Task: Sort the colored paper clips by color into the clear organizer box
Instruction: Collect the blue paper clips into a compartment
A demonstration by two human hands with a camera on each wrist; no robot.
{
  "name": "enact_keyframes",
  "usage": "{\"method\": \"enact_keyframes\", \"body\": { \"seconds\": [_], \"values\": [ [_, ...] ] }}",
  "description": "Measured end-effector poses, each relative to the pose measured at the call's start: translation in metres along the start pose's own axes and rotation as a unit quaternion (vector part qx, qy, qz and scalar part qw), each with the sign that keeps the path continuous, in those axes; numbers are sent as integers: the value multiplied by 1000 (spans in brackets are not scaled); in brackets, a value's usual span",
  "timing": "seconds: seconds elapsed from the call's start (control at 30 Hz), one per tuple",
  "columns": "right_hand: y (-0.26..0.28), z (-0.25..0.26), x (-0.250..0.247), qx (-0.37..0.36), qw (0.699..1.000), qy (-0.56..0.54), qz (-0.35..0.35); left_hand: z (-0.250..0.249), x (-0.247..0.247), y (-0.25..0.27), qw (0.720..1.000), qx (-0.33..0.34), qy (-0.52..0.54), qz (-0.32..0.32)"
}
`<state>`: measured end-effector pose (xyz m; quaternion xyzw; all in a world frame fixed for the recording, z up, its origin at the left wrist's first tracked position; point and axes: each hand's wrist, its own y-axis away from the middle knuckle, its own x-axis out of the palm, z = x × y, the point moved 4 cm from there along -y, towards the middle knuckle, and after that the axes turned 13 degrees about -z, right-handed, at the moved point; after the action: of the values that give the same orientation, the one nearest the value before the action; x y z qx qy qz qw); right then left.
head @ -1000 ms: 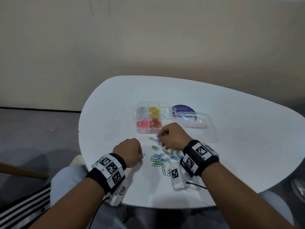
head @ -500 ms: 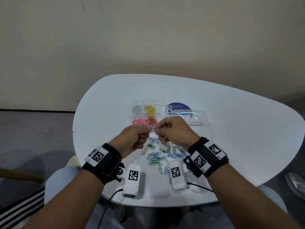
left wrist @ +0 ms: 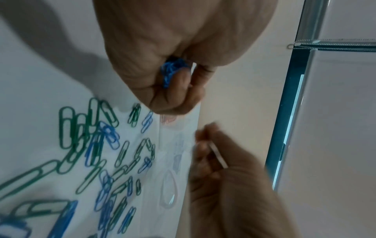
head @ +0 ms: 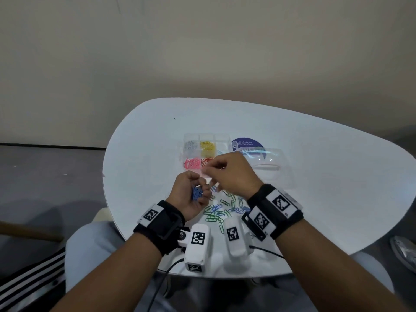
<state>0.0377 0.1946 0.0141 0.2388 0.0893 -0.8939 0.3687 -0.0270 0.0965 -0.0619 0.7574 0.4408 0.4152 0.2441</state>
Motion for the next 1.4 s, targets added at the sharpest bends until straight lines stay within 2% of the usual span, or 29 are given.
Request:
{"method": "enact_keyframes", "body": {
  "seconds": [0.07, 0.2, 0.33, 0.53, 0.7, 0.8, 0.9, 1.03, 1.1, 1.17, 1.27, 1.4],
  "values": [
    [-15, -19, -3, 31, 997, 66, -37, -3, -9, -3, 999, -13, 22, -22],
    [-28, -50, 18, 62, 971, 229, 16, -16, -25, -5, 999, 13, 12, -40],
    [-31, -47, 31, 59, 946, 317, 14, -25, -31, -3, 999, 30, -8, -35],
    [-31, -42, 40, 26, 930, 362, 51, -20, -26, -4, 998, 30, -23, -41],
    [-23, -41, 39, -6, 924, 380, 49, -12, -22, -9, 997, 35, -29, -65],
    [-23, -37, 29, -3, 942, 332, 43, -13, -20, -12, 996, 35, -23, -84],
    [-24, -20, 12, -12, 976, 216, 20, -16, -8, -14, 995, 39, -29, -85],
    [-19, 8, -12, -65, 987, 148, 12, -13, 30, -11, 999, 22, -22, -17],
    [-22, 12, -32, -93, 988, 116, -38, -18, 52, -12, 999, 14, -48, 18],
    [-28, 9, -58, -106, 986, 68, -111, -30, 72, -20, 996, 23, -78, 23],
    [-32, -10, -91, -73, 983, 0, -169, -61, 102, -34, 990, 101, -95, -10],
    [-26, -47, -113, -43, 983, -1, -180, -97, 131, -51, 974, 203, -81, -55]
  ]
}}
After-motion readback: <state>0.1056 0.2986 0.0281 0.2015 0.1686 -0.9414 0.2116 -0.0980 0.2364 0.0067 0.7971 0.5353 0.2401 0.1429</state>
